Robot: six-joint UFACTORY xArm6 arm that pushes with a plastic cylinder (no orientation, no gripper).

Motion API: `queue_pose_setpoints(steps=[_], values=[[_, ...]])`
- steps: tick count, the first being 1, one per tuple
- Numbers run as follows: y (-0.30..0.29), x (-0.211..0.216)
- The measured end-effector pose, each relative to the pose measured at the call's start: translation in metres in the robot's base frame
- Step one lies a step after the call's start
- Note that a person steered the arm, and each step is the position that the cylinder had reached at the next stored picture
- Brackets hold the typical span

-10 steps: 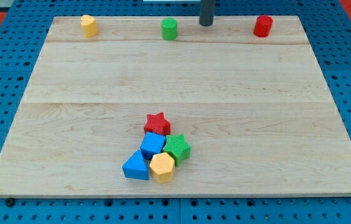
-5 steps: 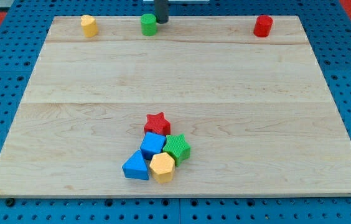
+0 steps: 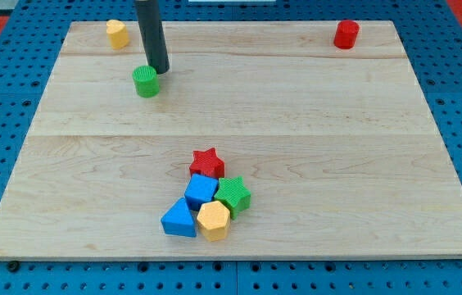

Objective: Push the green circle to the top side of the red star

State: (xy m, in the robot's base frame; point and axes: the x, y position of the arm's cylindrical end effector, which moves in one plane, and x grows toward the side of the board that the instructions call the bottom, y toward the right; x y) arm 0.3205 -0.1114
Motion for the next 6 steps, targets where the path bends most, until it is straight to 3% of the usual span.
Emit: queue_pose_setpoints(steps=[2, 3, 5, 6], values=[[-0.090, 0.013], [-0.089, 0.028], [0.017, 0.062], [0.030, 0.068]])
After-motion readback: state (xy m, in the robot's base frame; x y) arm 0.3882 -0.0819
